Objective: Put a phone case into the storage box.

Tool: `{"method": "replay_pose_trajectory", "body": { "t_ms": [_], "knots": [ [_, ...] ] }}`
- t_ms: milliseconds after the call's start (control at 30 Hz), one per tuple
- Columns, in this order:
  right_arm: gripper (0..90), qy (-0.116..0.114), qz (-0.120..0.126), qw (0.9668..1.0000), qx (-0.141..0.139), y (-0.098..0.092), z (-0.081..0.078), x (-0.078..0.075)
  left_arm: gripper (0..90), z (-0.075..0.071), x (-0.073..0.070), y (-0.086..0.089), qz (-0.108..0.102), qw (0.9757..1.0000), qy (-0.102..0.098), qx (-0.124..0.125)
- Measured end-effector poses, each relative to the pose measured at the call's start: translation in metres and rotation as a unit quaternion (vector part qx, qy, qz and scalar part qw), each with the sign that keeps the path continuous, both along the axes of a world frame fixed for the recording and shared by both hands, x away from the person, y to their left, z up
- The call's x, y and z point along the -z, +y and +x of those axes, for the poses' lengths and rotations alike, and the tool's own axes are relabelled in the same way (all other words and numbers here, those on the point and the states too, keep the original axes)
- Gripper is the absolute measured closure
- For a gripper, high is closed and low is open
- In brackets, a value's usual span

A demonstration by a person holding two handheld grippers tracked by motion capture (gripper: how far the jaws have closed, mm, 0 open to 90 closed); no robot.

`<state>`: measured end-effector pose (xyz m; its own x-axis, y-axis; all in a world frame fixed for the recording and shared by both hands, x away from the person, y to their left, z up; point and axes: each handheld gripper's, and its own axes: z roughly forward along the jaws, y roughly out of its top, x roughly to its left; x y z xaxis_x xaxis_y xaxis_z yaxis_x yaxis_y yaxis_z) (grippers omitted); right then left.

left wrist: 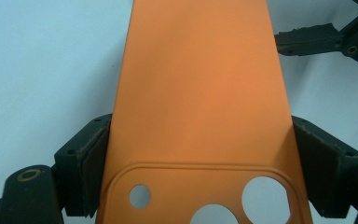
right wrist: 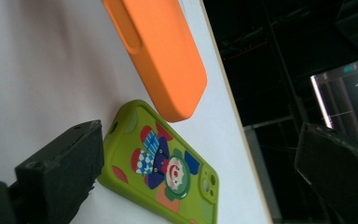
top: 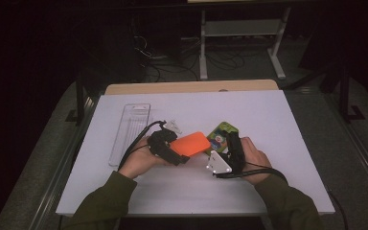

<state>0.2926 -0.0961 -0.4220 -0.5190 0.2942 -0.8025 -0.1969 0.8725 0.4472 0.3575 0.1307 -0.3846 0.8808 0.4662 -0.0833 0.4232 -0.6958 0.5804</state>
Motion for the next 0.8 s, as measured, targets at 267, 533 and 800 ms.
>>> {"method": "replay_pose_trajectory", "body": {
  "t_ms": [267, 533, 800],
  "knots": [
    [0.6, -0.03, -0.03, 0.9991, -0.007, 0.005, -0.003, 0.005, 15.4, 0.0, 0.0, 0.0, -0.002, 1.0, 0.0, -0.003],
    [0.6, -0.039, -0.035, 0.9985, -0.019, 0.015, -0.006, 0.007, 15.4, -0.001, 0.0, -0.003, -0.004, 1.0, 0.0, -0.006],
    [0.6, -0.057, -0.036, 0.9977, -0.013, 0.025, -0.011, 0.006, 15.4, -0.003, 0.0, -0.007, 0.003, 1.0, -0.001, 0.003]
  ]
}}
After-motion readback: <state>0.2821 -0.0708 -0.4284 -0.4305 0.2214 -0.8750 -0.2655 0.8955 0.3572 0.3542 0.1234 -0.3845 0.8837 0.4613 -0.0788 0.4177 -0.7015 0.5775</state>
